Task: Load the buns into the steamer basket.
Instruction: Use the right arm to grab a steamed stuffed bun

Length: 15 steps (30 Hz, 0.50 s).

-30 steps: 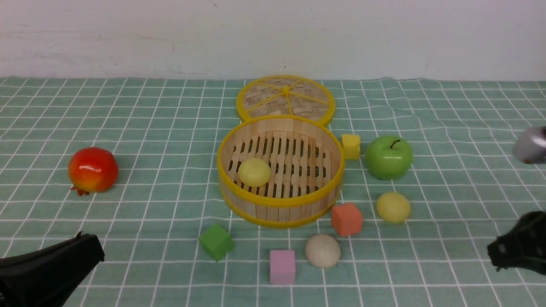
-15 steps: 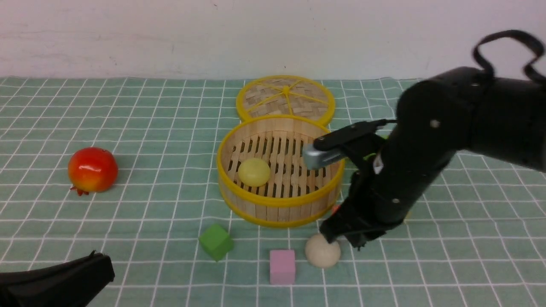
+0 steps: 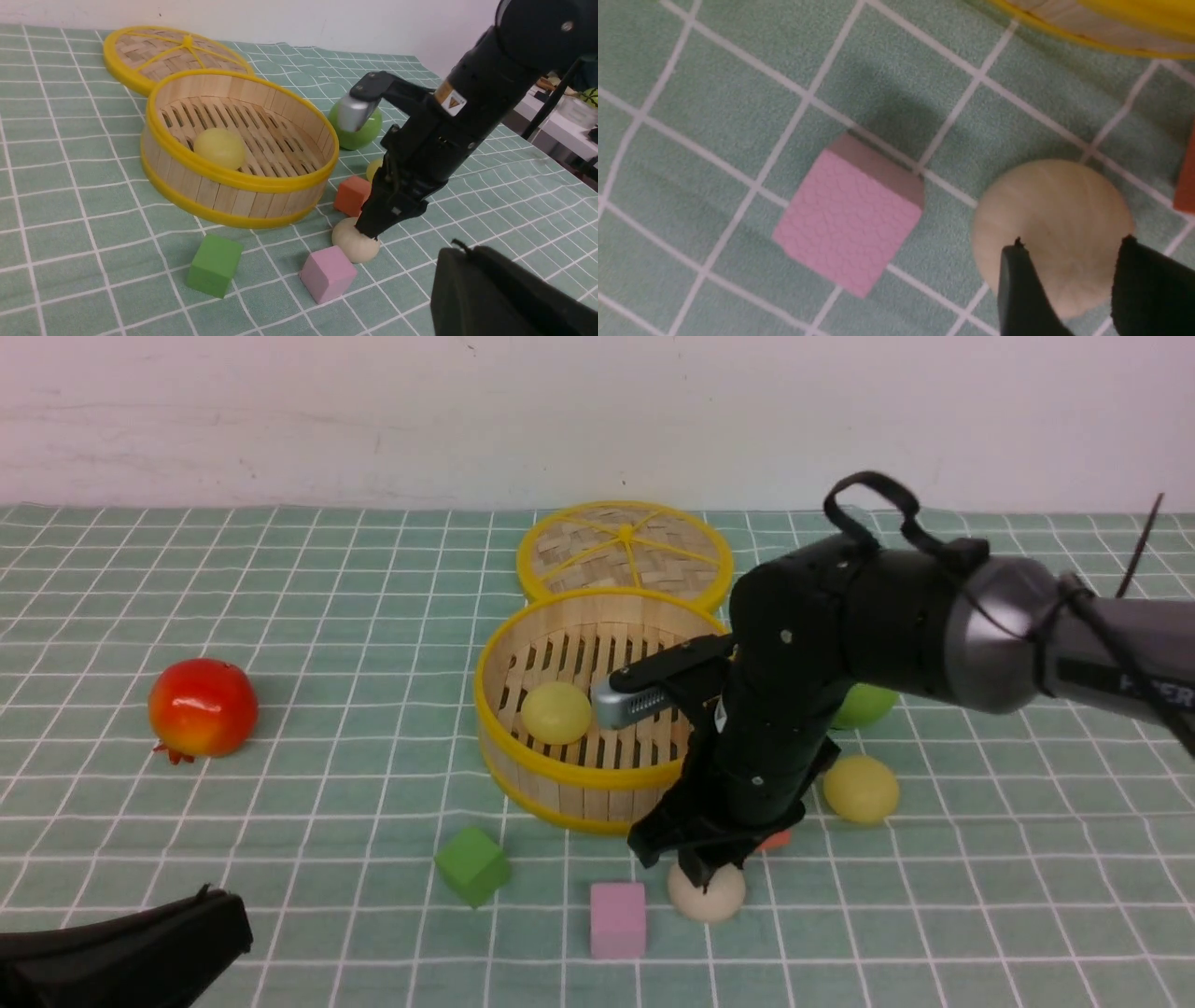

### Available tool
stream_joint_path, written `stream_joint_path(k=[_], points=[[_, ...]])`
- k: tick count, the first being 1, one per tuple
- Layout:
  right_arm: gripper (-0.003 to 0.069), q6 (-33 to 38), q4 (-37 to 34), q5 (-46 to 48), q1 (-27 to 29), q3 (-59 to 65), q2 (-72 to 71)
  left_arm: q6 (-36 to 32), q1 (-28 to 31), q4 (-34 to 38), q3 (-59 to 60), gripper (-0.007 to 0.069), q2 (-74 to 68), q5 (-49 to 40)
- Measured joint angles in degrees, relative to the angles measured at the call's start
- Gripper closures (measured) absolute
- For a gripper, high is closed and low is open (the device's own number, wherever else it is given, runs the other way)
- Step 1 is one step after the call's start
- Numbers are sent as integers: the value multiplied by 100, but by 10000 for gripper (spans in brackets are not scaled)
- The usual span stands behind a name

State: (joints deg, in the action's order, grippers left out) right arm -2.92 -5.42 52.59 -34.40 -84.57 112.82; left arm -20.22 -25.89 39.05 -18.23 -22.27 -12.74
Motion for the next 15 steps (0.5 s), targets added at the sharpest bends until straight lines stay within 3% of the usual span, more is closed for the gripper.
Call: stream_joint_path(k=[7,11,15], points=[[388,0,16,-279,0,-13,162,0,0,18,0,631,0,5],[448,0,37,-311,0,-24,197,0,0,18,0,631,0,5],[571,5,41,-222,0,-30,165,0,0,18,0,629,0,5]])
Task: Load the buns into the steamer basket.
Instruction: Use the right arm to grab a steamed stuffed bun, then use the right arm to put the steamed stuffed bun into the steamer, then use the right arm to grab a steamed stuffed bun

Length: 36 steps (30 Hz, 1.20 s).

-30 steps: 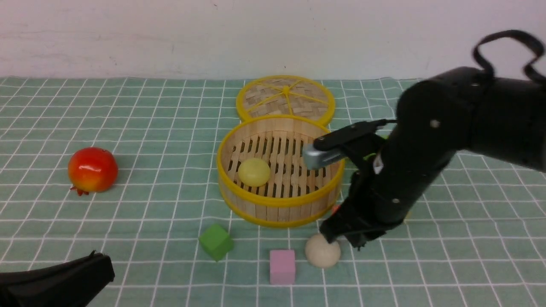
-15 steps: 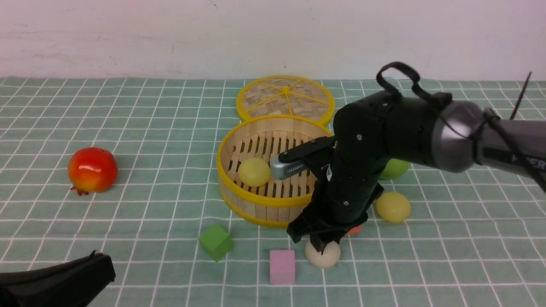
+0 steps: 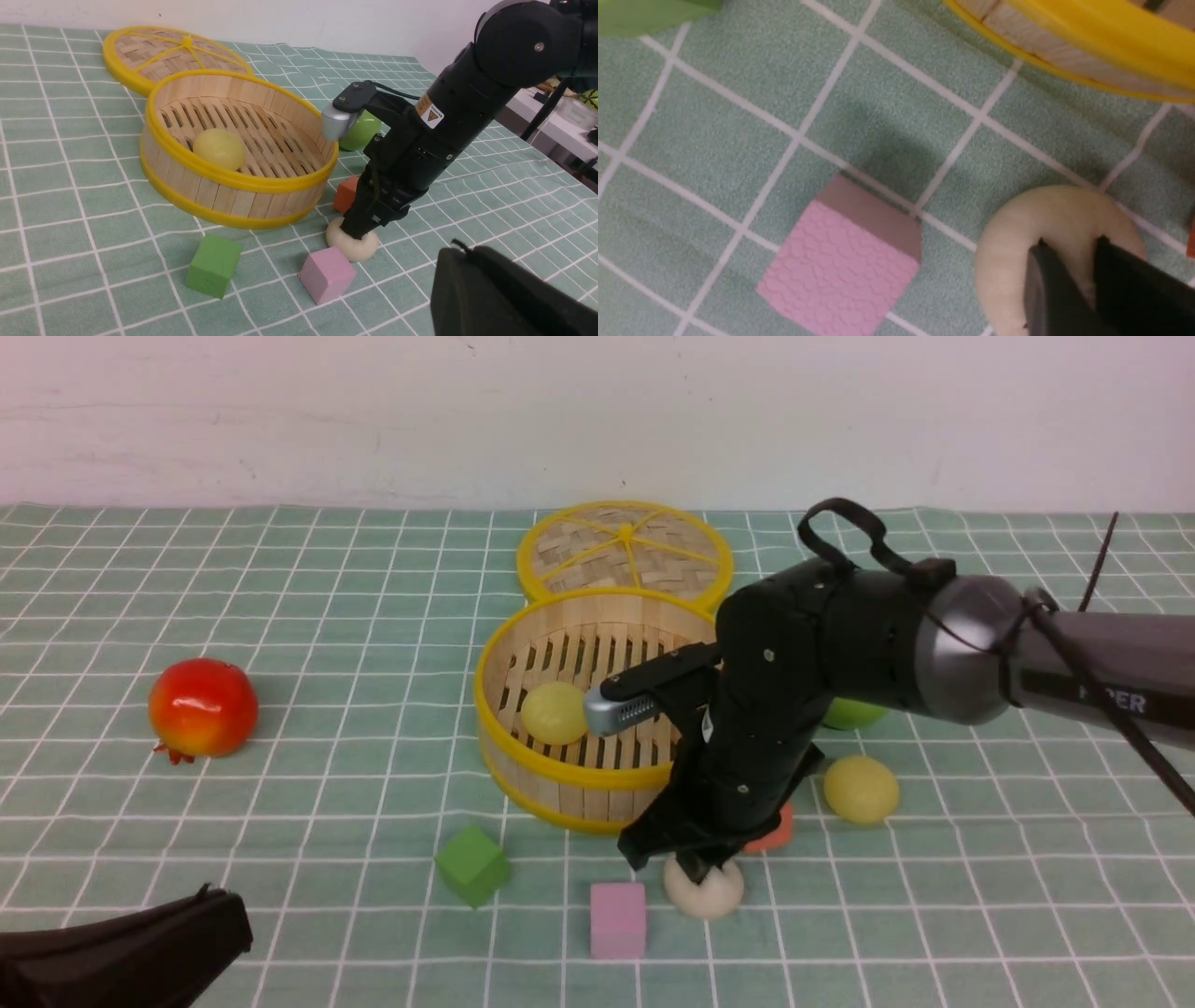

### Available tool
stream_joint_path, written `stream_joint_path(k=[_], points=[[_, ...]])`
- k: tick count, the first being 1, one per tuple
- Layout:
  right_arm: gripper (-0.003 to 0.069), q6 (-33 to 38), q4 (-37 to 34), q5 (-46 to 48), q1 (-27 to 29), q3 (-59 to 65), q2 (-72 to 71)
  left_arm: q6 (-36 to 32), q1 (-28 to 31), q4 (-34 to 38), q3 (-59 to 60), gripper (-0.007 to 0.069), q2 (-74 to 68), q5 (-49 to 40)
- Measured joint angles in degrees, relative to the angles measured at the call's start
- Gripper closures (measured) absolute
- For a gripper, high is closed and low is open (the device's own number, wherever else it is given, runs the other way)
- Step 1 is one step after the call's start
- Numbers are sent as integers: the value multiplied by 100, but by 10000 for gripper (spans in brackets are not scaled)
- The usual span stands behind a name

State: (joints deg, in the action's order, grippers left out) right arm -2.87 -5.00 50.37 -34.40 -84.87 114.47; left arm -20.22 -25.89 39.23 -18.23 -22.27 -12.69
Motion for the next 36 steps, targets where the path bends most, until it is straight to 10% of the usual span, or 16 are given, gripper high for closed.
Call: stream_joint_path(k=[10,22,36], points=[[652,168,-1,389,0,-382,-940,0,0,0,0,628,0,86],[626,-12,728,-1581,202,-828,447,0,0,0,0,617,0,198],[207,-114,972,-998,230,-898,-368,0,0,0,0,606,0,192]])
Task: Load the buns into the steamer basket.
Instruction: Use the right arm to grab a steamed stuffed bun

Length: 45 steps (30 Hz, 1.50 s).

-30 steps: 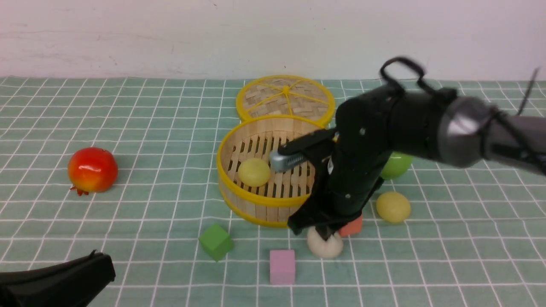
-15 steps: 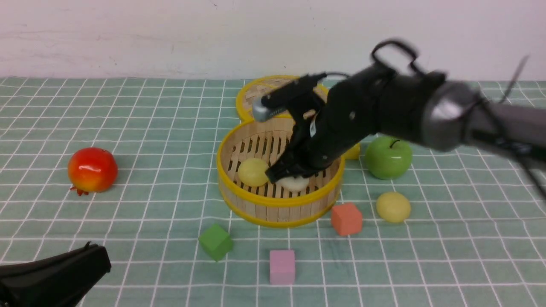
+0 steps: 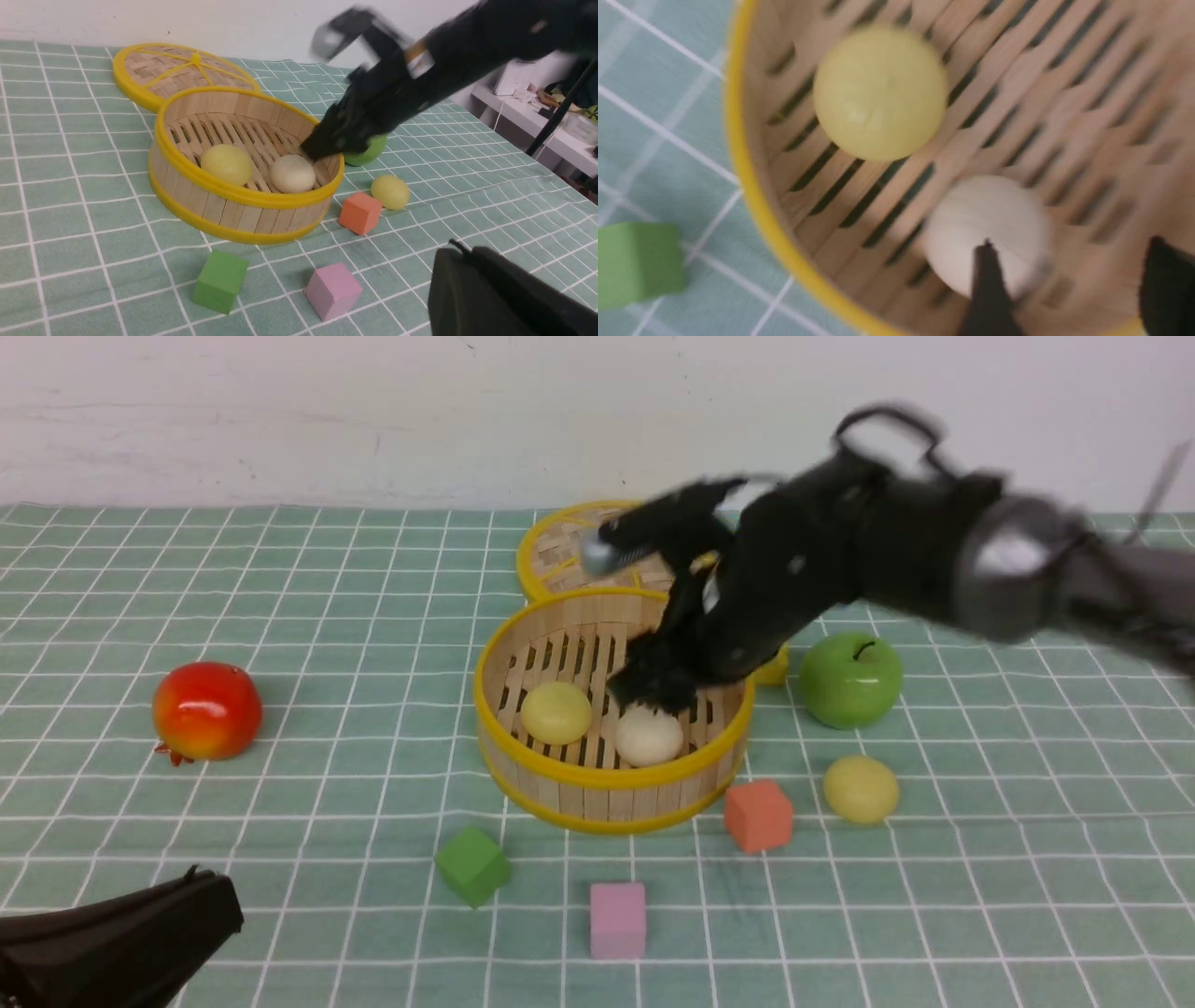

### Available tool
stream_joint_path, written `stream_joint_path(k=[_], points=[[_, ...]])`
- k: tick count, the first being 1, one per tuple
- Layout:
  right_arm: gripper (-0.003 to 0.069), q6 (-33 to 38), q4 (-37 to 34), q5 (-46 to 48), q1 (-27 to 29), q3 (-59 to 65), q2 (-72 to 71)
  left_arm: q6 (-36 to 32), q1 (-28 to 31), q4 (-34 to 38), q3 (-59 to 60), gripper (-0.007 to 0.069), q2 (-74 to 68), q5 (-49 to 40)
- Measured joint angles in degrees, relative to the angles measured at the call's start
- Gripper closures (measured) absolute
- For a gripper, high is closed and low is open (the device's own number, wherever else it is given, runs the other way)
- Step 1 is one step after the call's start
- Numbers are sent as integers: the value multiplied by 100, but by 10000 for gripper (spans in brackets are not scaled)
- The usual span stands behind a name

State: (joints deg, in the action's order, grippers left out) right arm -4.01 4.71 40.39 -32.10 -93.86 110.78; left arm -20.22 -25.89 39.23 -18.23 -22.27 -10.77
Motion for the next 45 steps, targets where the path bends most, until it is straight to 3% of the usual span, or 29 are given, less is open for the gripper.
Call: stream_joint_path(k=[5,9,15,29,36,45], points=[[175,-240,926,1395,375,0,-817,-12,0,0,0,606,0,-17],[217,-504,860,1924,1073,503,-715,-19,0,0,0,602,0,-17],[300,-391,-120,1079,1546,1137,-173,-19,0,0,0,596,0,-17],[346,-362,-277,59,1572,1131,321,-23,0,0,0,585,0,-17],[457,-362,-260,-43,1572,1131,358,-23,0,0,0,585,0,-69],[655,47,-259,170,1572,1131,262,-23,0,0,0,584,0,-76]])
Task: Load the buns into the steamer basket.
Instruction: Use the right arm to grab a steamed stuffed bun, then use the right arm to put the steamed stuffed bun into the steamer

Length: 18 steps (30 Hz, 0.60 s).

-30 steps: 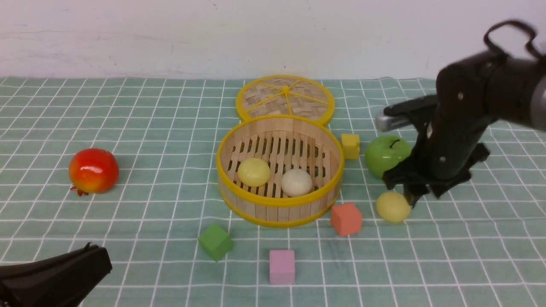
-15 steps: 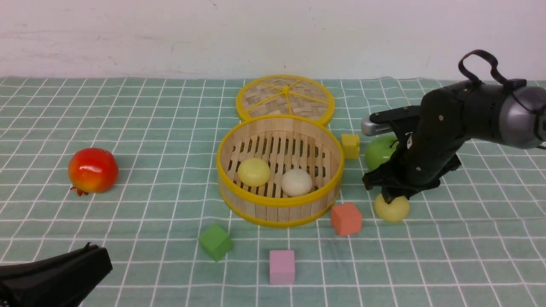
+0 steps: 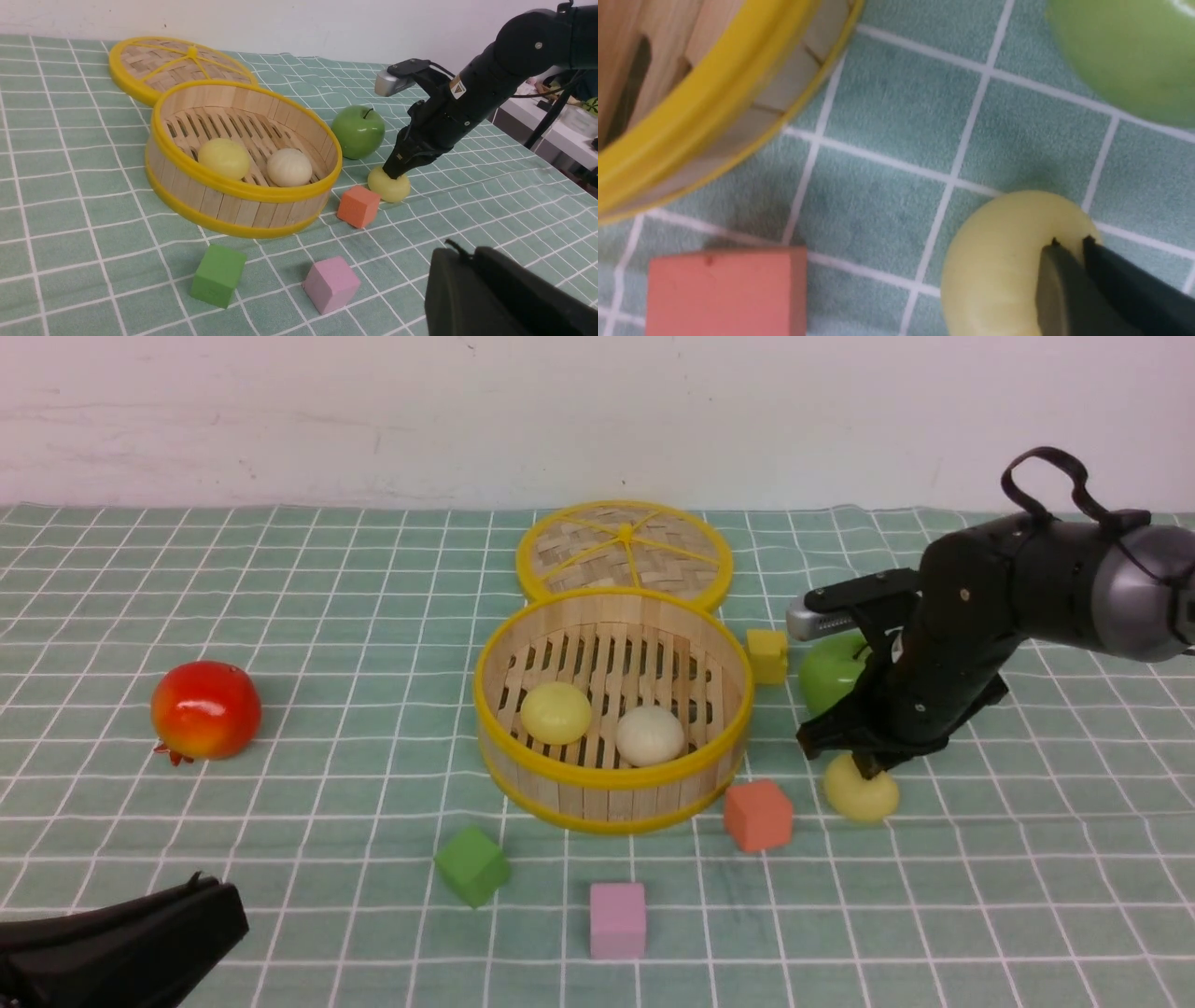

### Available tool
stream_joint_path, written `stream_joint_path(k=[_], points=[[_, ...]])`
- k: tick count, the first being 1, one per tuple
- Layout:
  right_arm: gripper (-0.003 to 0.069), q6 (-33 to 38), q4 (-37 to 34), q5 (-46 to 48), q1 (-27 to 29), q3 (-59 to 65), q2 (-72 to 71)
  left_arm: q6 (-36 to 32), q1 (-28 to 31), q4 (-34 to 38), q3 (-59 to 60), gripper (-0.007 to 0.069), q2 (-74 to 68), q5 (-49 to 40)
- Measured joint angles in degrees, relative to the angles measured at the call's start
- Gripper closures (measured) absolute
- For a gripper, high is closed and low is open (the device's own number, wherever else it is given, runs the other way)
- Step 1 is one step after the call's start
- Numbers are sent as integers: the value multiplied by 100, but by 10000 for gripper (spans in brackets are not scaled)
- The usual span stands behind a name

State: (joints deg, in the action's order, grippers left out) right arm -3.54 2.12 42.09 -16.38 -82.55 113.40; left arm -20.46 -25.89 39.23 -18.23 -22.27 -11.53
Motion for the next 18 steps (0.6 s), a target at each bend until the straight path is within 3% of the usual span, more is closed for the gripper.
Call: stream_joint_path(k=[8,18], points=[[659,158,-313,245,-334,-353,-899,0,0,0,0,575,0,6],[659,537,-1083,-1496,-1152,-1063,-279,0,0,0,0,568,0,10]])
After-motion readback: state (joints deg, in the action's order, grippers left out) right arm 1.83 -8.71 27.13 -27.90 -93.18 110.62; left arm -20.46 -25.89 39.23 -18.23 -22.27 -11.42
